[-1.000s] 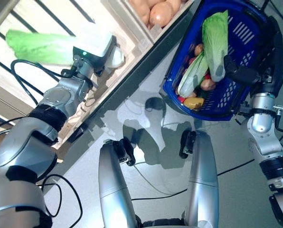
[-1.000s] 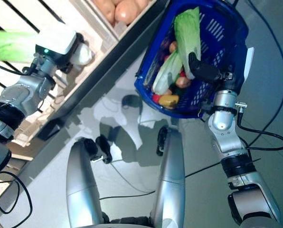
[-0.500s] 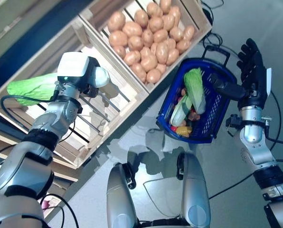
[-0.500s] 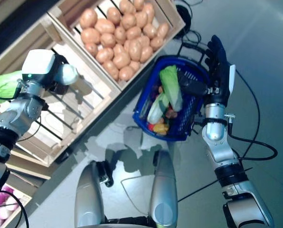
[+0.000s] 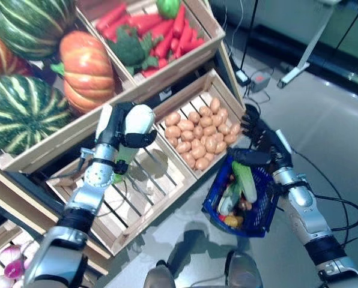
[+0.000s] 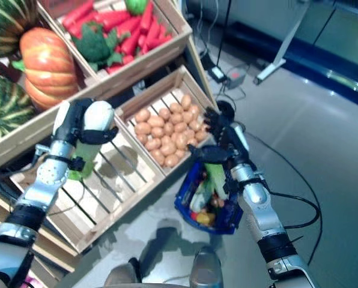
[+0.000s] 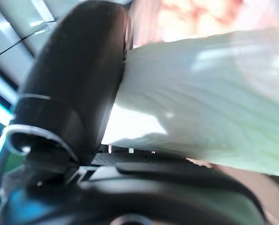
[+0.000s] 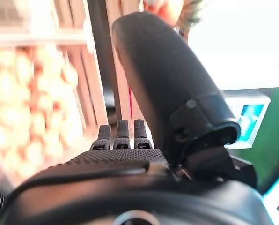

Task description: Put vegetables into the basket

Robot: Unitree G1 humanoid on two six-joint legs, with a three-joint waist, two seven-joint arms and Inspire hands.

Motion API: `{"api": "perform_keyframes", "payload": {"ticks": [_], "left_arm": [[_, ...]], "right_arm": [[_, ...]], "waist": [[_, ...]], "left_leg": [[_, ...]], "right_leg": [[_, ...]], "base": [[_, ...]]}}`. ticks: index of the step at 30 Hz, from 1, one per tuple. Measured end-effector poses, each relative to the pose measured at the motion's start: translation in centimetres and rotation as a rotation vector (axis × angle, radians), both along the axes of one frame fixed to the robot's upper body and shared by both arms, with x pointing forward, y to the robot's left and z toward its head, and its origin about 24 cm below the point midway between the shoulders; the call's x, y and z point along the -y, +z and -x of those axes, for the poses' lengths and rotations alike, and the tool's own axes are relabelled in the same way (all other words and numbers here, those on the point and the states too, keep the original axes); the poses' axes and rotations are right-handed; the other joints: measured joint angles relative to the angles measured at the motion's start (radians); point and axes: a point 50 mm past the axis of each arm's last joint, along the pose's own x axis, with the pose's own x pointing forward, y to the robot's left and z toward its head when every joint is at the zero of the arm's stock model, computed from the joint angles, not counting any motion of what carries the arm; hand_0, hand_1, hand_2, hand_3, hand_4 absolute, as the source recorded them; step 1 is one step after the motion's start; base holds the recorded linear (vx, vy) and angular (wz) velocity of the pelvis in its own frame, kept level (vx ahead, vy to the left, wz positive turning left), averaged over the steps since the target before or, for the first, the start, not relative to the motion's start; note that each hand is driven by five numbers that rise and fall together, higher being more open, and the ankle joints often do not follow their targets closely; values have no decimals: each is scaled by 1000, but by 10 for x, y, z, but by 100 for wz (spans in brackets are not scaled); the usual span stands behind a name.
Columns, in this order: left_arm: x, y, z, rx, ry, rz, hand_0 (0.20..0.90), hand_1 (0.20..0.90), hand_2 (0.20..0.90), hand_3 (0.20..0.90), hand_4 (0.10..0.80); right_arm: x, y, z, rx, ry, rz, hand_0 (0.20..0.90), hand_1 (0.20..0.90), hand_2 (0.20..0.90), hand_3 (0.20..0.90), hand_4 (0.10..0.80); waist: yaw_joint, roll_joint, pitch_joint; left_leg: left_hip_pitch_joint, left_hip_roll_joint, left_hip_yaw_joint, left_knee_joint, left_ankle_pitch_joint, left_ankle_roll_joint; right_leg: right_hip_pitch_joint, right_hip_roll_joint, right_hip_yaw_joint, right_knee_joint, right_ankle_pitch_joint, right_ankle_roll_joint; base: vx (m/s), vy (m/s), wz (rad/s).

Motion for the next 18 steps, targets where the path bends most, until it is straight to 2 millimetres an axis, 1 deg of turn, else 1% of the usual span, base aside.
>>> {"api": "perform_keyframes", "payload": {"ticks": [1,2,5,7,8,9,11,13,15,18], "left_arm": [[2,0,0,-4,-18,26,300,300,300,300,400],[7,-3,0,-14,-47,95,300,300,300,300,400],[20,-8,-1,-34,-121,247,300,300,300,300,400],[27,-10,-1,-40,-159,302,300,300,300,300,400],[29,-9,-1,-38,-167,315,300,300,300,300,400],[34,-8,-1,-32,-186,337,300,300,300,300,400],[41,-5,0,-17,-219,384,300,300,300,300,400],[44,-4,0,-11,-229,404,300,300,300,300,400],[46,-2,0,-4,-235,409,300,300,300,300,400],[50,-4,0,-14,-244,424,300,300,300,300,400]], "right_arm": [[-1,-1,0,-15,26,5,900,900,900,900,800],[-4,-5,1,-53,70,7,900,900,900,900,800],[-18,-16,3,-168,205,-32,900,900,900,900,800],[-29,-26,8,-255,302,-59,900,900,900,900,800],[-31,-29,10,-274,325,-62,900,900,900,900,800],[-35,-33,12,-314,360,-77,900,900,900,900,800],[-39,-35,13,-350,395,-95,900,900,900,900,800],[-41,-36,13,-359,404,-96,900,900,900,900,800],[-45,-34,12,-356,413,-108,900,900,900,900,800],[-52,-30,9,-342,430,-123,900,900,900,900,800]], "waist": [[1,2,-4],[3,8,-14],[8,7,-35],[9,-1,-55],[9,-5,-60],[13,-13,-69],[28,-18,-73],[37,-21,-75],[43,-26,-80],[46,-30,-83]], "left_leg": [[10,0,0,-12,2,0],[29,0,0,-43,11,0],[74,-5,0,-101,24,1],[90,-10,-1,-131,33,3],[91,-11,-2,-137,35,3],[95,-17,-2,-154,46,8],[98,-22,-3,-165,52,7],[98,-25,-6,-168,54,8],[101,-27,-13,-196,75,10],[105,-28,-27,-218,93,11]], "right_leg": [[12,6,0,-22,9,2],[38,16,-2,-66,30,7],[106,29,-7,-183,86,20],[144,36,-17,-263,124,26],[152,38,-20,-282,134,28],[167,39,-24,-321,154,30],[196,43,-30,-386,193,31],[218,45,-35,-425,212,32],[218,47,-49,-428,215,32],[218,48,-51,-428,217,32]], "base": [[36,-80,-2],[27,-77,-3],[16,-87,-5],[-3,-84,0],[-12,-70,6],[-24,-72,8],[-32,-75,4],[-27,-51,6],[-8,-40,16],[15,-26,11]]}}
